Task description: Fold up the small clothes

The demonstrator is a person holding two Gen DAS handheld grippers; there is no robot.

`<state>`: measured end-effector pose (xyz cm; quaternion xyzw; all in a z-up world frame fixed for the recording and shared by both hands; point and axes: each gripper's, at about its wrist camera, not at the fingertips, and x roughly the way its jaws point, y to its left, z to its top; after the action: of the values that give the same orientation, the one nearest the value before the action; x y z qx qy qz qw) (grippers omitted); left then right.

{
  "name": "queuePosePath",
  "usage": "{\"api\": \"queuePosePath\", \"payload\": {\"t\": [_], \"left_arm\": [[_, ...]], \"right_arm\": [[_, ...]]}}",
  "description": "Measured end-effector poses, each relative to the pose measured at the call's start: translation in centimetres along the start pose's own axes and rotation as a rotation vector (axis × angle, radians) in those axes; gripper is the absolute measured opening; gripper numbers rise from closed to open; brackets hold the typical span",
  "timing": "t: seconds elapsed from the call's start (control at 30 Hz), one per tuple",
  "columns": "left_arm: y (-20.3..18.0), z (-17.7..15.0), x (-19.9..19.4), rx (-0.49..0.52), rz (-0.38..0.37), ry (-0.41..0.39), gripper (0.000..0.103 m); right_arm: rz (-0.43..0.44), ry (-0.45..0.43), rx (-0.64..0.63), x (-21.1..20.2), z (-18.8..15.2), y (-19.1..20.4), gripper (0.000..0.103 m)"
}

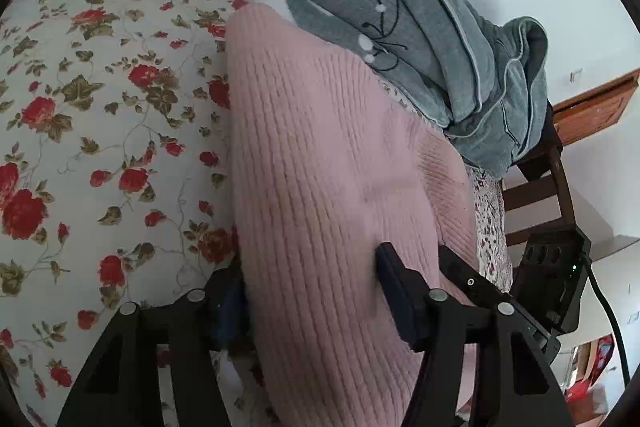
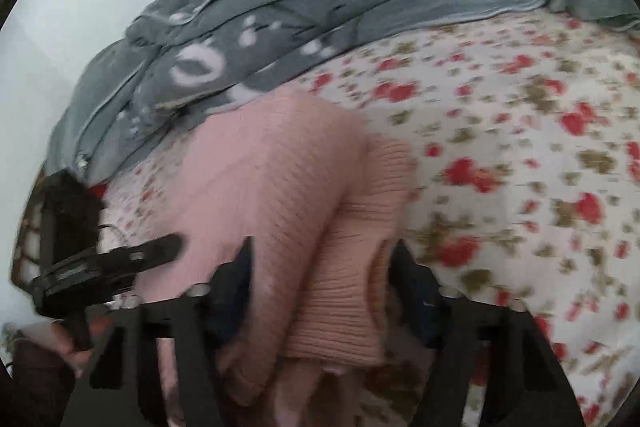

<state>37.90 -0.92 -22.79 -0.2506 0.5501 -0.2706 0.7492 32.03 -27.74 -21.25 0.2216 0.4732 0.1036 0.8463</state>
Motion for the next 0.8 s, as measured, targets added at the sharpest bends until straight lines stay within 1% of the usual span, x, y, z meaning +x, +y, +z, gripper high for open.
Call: {"api": "queuePosePath", "payload": {"t": [0.03, 0.07, 0.1, 0.17, 0.23, 0.27, 0.33, 0.4, 0.47, 0.53, 0.63, 0.73, 0.77, 0.8], "left_arm": [[-0.2, 0.0, -0.1, 0.004, 0.002, -0.001, 0.045], [-0.3, 0.1, -0.2, 0.009, 0.003, -0.004, 0.042], [-0.7, 0.1, -0.6, 0.016, 0.009, -0.004, 0.039], [-1.8, 0.3, -1.4, 0.032, 0.024, -0.012, 0.037], [-3.1, 0.3, -3.0, 0.058, 0.028, -0.023, 0.037], [-3.4, 0.4, -3.6, 0.066, 0.032, -0.03, 0.037], [-3.9, 0.1, -6.3, 0.093, 0.041, -0.059, 0.037], [-3.2, -0.2, -8.9, 0.087, 0.033, -0.076, 0.037], [-2.3, -0.5, -10.9, 0.073, 0.04, -0.084, 0.037], [-1.0, -1.2, -13.0, 0.061, 0.087, -0.09, 0.038], [1.2, -1.9, -14.1, 0.04, 0.15, -0.082, 0.039], [4.0, -2.7, -13.4, 0.026, 0.222, -0.048, 0.041], [4.7, -2.8, -12.6, 0.024, 0.242, -0.036, 0.042], [5.3, -2.9, -12.1, 0.02, 0.251, -0.033, 0.047]], "right_arm": [[0.006, -0.002, 0.007, 0.2, 0.1, 0.0, 0.052], [0.039, -0.006, 0.013, 0.3, 0.1, -0.2, 0.041], [0.066, -0.02, 0.032, 0.0, 0.0, -0.3, 0.039], [0.074, -0.031, 0.04, -0.6, 0.0, 0.2, 0.031], [0.083, -0.052, 0.048, -1.9, -0.1, 1.3, 0.029], [0.099, -0.053, 0.054, -2.3, -0.2, 1.8, 0.028], [0.15, -0.056, 0.081, -3.4, -0.6, 3.1, 0.028], [0.184, -0.07, 0.084, -4.2, -1.2, 4.5, 0.028], [0.218, -0.073, 0.075, -4.4, -1.7, 6.4, 0.028], [0.249, -0.066, 0.055, -4.1, -2.3, 8.7, 0.028], [0.243, -0.046, 0.01, -2.8, -3.2, 11.3, 0.028], [0.226, 0.018, 0.002, 0.0, -5.1, 12.4, 0.028], [0.197, 0.018, -0.017, 0.8, -5.5, 12.4, 0.028], [0.139, 0.011, -0.047, 1.6, -5.9, 12.4, 0.03]]}}
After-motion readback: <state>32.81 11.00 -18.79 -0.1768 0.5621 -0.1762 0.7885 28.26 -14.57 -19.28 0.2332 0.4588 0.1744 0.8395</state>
